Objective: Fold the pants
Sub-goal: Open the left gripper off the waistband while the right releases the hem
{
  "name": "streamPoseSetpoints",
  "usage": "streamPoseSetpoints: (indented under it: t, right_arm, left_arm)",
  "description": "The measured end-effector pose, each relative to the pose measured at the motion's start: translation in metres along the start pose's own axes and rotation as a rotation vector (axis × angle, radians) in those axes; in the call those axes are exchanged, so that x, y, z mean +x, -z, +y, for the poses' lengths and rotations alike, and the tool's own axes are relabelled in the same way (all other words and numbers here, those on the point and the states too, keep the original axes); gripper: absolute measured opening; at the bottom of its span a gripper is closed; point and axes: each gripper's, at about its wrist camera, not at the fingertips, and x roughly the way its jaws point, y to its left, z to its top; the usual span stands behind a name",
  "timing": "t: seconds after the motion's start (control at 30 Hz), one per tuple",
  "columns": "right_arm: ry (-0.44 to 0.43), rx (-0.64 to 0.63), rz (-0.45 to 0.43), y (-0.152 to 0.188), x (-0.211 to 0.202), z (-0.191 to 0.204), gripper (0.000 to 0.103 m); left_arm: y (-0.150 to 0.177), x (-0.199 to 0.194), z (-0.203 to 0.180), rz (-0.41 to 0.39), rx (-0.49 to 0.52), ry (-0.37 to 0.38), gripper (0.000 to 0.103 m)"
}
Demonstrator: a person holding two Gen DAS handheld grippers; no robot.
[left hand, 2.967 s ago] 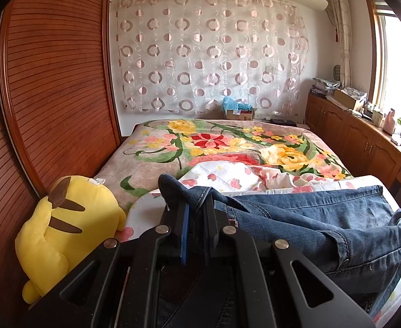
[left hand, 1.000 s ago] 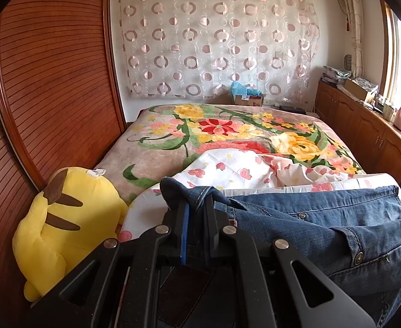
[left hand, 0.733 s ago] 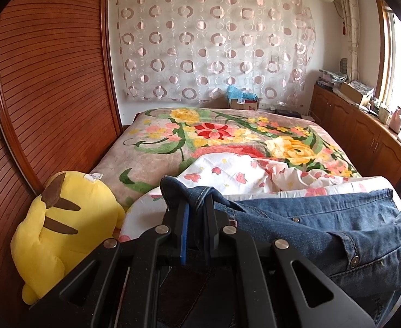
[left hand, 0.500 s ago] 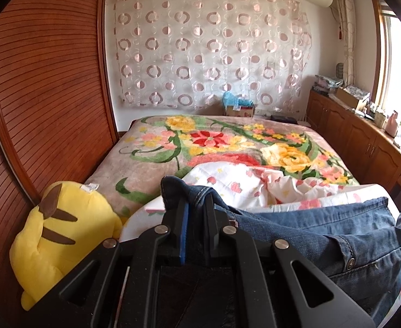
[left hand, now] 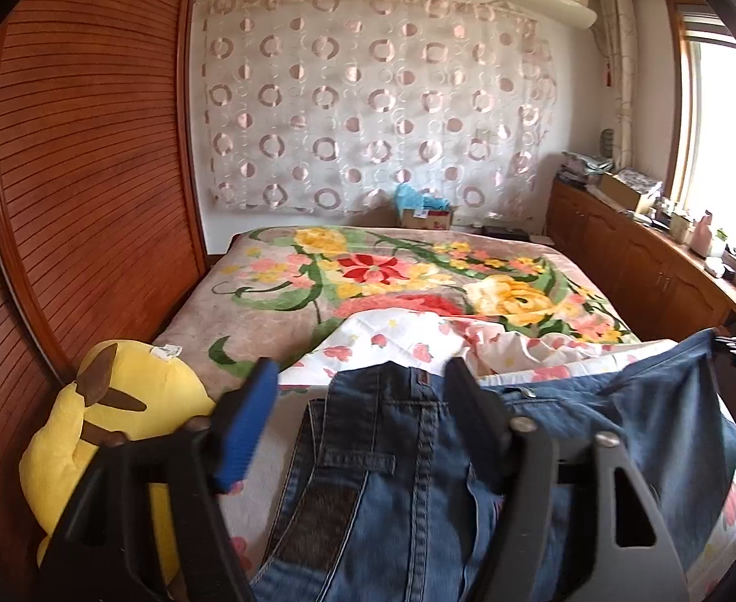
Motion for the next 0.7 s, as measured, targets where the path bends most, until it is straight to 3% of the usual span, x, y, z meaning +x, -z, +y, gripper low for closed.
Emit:
streamPoseSetpoints:
  t: [0.1,0.17,0.2,0.23,0.47,0.7]
  right_arm:
    - [-0.014,0.002,0.021,0.004,0.007,0.007,0.004]
    - [-0.032,0.014,0.015,0.007,0.003,0.008,0.020]
    - [-0.042,0.022,0.008,0.007,0.000,0.006,0.033]
    - [-0.061,0.030,0.004,0.010,-0.005,0.004,0.038]
    - [-0.156,0.072,-0.018,0.049,-0.049,-0.030,0.039]
    - [-0.196,0.128,0.027,0.074,-0.060,-0.059,0.039]
  left_arm:
    - [0.009,-0.012,-0.003,-0.005,0.010,0.020,0.078]
    - [0.014,-0.017,-0.005,-0.008,0.013,0.021,0.078]
    - [0.020,-0.021,-0.007,-0.008,0.022,0.017,0.078]
    - [0.023,-0.024,-0.009,-0.006,0.026,0.013,0.078]
    - [0.049,-0.047,-0.022,0.015,0.064,0.042,0.078]
    - [0.069,-0.071,-0.038,0.023,0.063,0.080,0.078]
